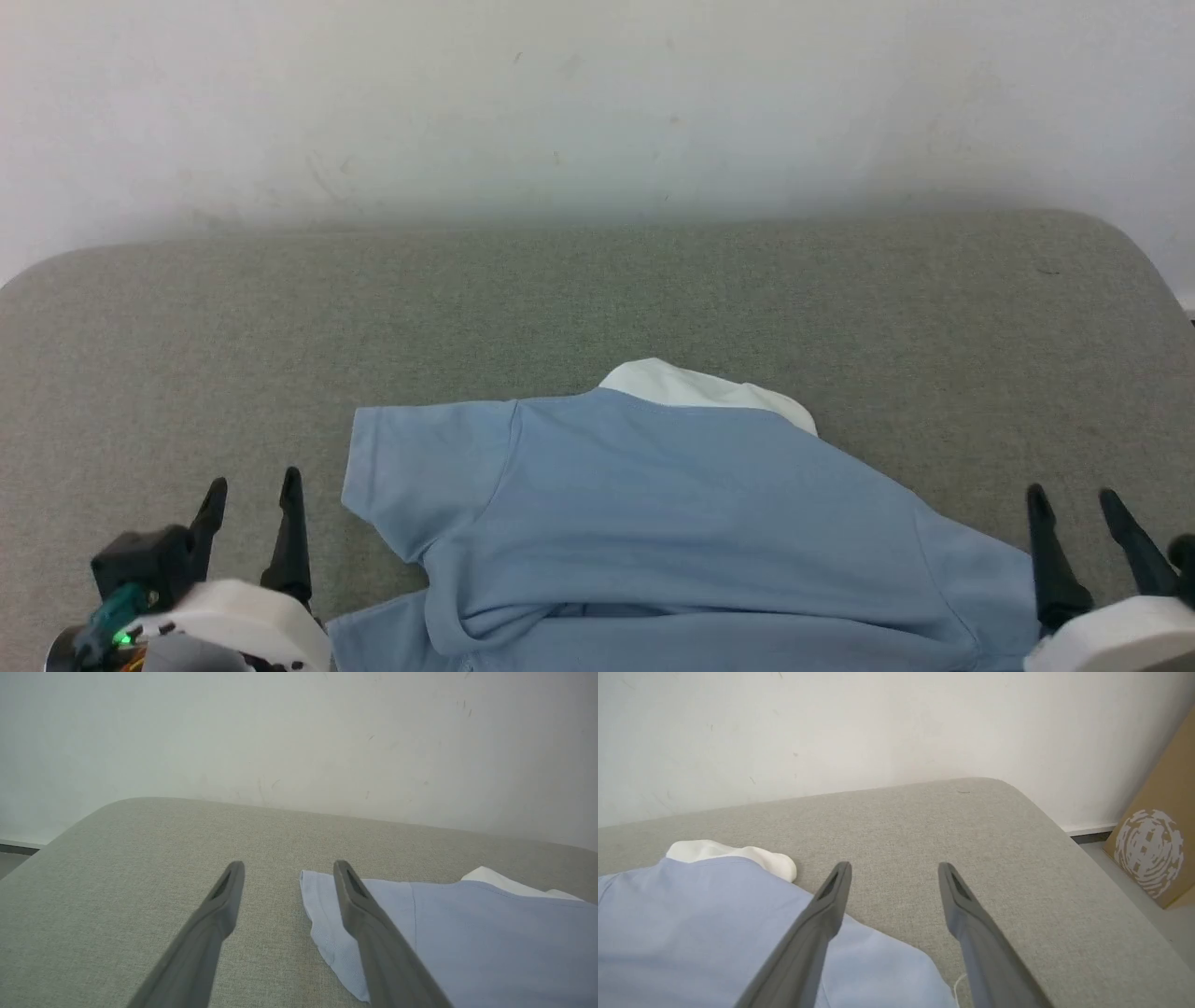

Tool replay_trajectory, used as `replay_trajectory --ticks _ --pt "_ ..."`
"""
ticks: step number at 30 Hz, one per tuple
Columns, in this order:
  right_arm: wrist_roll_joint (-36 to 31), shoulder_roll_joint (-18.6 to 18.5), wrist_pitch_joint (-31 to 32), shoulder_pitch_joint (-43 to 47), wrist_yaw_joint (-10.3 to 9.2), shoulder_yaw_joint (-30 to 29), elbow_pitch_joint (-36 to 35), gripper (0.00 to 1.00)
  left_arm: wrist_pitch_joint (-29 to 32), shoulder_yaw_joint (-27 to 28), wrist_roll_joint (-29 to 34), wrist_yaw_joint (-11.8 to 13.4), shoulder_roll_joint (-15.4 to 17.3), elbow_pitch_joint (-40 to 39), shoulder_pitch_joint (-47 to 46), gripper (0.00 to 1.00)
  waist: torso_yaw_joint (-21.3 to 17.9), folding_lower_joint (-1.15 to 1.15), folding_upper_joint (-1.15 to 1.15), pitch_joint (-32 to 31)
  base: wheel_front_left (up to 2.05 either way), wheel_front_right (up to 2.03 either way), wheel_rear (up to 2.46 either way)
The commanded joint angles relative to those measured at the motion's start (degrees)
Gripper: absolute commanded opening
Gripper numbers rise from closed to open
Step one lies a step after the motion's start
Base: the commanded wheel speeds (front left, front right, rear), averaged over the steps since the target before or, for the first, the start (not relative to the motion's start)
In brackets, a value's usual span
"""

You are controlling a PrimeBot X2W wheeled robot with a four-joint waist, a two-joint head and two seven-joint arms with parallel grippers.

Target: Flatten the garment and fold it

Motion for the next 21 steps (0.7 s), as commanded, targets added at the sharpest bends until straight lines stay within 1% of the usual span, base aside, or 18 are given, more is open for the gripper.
replay_trajectory --ticks 1,3,6,11,13,17,21 --pt "-0.7 0.3 -0.5 -0.6 -0.04 0.8 -1.0 1.0 0.7 0.1 -0.4 -0.6 0.5 0.5 -1.1 1.0 0.1 0.0 0.0 -0.1 0.0 0.0 0.0" --pt "-1.8 0.3 -0.9 -0.5 -0.04 3.0 -2.7 1.0 3.0 -0.5 -1.4 -1.9 1.0 1.7 -2.9 1.0 0.1 0.0 0.0 0.1 0.0 0.0 0.0" --pt "-2.8 0.4 -0.9 -0.4 -0.04 5.6 -5.4 1.0 7.6 -1.7 -3.2 -4.6 1.6 4.4 -7.0 1.0 0.0 0.0 0.0 1.1 0.0 0.0 0.0" --pt "-3.1 0.3 0.1 -2.2 -0.04 10.3 -8.3 1.0 17.1 -4.6 -5.6 -9.5 2.8 11.4 -15.4 1.0 -2.0 0.0 0.0 4.7 0.0 0.0 0.0" --pt "-3.2 0.0 0.4 -3.1 -0.04 11.4 -8.8 1.0 20.5 -5.4 -6.9 -11.4 2.6 14.7 -18.9 1.0 -2.6 0.0 0.0 6.3 0.0 0.0 0.0" --pt "-2.9 -0.2 0.1 -4.4 -0.04 12.6 -8.9 1.0 26.8 -6.0 -10.0 -14.0 1.6 21.3 -25.3 1.0 -3.8 0.0 0.0 9.2 0.0 0.0 0.0" --pt "-2.3 -0.1 -0.5 -5.6 -0.04 13.0 -7.9 1.0 33.4 -7.7 -11.4 -16.8 1.5 27.2 -30.6 1.0 -5.0 0.0 0.0 11.3 0.0 0.0 0.0"
